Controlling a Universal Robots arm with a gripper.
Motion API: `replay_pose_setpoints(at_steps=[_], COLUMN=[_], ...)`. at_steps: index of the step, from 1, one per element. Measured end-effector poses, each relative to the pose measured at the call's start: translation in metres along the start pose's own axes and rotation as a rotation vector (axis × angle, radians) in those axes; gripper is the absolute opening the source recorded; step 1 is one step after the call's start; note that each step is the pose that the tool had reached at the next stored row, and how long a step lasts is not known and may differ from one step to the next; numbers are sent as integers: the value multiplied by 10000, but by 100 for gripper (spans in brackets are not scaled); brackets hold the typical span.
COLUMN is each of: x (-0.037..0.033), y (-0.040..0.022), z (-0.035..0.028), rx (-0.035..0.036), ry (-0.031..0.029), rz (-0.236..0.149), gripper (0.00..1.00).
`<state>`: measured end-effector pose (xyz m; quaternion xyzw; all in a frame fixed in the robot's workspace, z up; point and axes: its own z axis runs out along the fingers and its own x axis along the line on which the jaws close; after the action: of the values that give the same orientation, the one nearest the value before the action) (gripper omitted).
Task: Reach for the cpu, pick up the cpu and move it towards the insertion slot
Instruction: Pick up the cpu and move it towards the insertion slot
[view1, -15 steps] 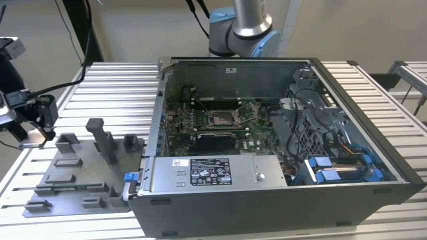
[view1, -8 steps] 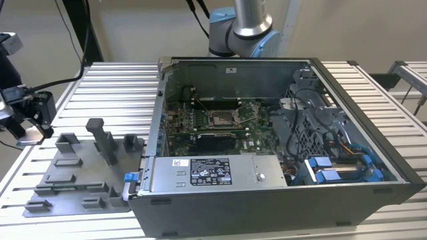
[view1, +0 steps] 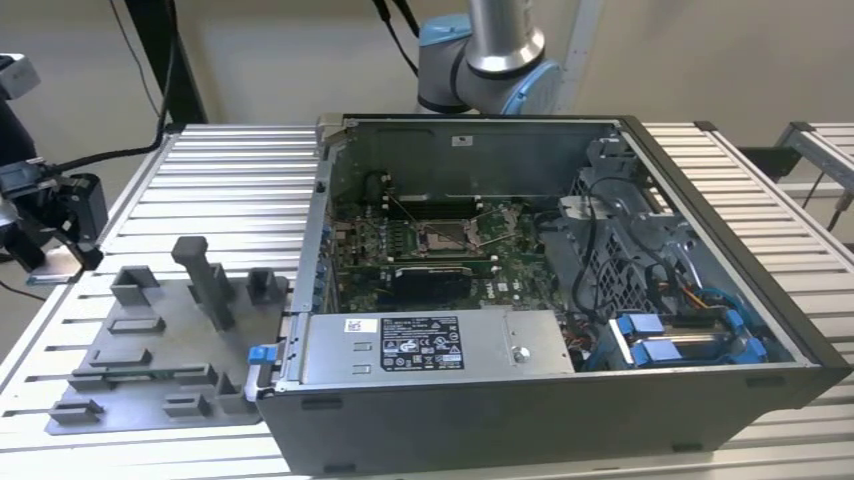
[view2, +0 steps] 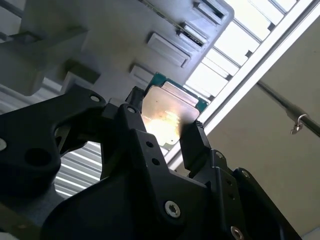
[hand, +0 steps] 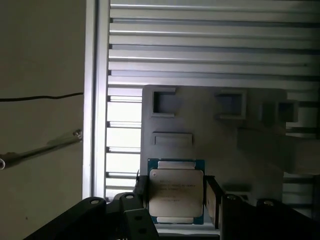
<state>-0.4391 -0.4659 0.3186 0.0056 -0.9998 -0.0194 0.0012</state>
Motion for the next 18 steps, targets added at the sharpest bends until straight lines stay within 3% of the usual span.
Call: replay_pose_setpoints(at_steps=[18], x=[1], y=[11], z=[-285], rx=[-1], ry=[-1], rz=[0], gripper=[0])
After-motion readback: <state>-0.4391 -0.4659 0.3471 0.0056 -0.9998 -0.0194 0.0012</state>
